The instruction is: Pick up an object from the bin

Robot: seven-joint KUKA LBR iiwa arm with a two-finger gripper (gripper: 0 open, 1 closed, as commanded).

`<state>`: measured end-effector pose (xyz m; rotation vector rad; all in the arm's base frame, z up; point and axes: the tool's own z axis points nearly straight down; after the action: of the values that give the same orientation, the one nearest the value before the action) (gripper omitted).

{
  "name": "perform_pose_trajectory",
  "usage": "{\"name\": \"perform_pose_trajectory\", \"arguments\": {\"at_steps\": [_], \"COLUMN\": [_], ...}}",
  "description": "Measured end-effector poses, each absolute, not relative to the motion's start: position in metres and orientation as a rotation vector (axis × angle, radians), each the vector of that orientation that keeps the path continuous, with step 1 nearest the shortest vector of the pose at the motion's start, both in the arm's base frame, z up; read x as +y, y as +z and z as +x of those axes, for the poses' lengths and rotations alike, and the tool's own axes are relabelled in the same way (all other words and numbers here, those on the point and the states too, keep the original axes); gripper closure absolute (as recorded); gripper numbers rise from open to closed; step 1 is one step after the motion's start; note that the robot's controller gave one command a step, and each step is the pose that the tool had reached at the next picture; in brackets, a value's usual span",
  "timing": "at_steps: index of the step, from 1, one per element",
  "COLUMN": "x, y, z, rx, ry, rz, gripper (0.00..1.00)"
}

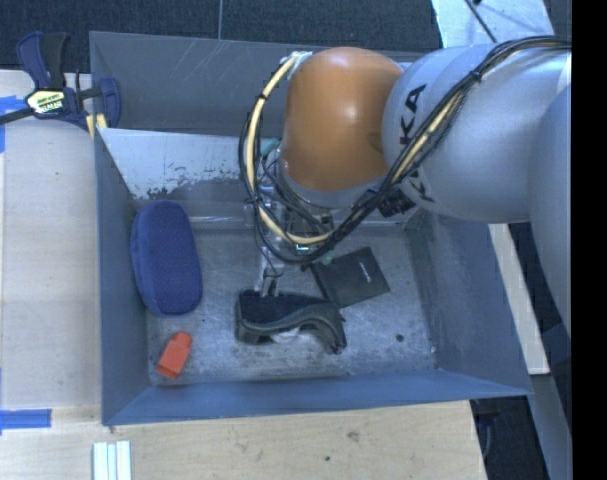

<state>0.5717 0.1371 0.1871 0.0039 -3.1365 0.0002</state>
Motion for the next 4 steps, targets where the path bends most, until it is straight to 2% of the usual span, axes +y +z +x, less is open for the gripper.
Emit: {"name": "perform_pose_trajectory", "arguments": {"at_steps": [1, 2, 3, 4], "x": [0.079, 0.077, 0.077, 0.111], "y": [0.099, 0.069, 0.071, 0.071], "z": [0.515, 0.511, 0.511, 0.551], "rx": [-3.125, -3.118, -3.119, -3.119], "ry": [0.001, 0.000, 0.000, 0.003], "rz": [0.246, 0.312, 0.308, 0.377], "gripper": [0.00, 0.00, 1.00, 1.00]}}
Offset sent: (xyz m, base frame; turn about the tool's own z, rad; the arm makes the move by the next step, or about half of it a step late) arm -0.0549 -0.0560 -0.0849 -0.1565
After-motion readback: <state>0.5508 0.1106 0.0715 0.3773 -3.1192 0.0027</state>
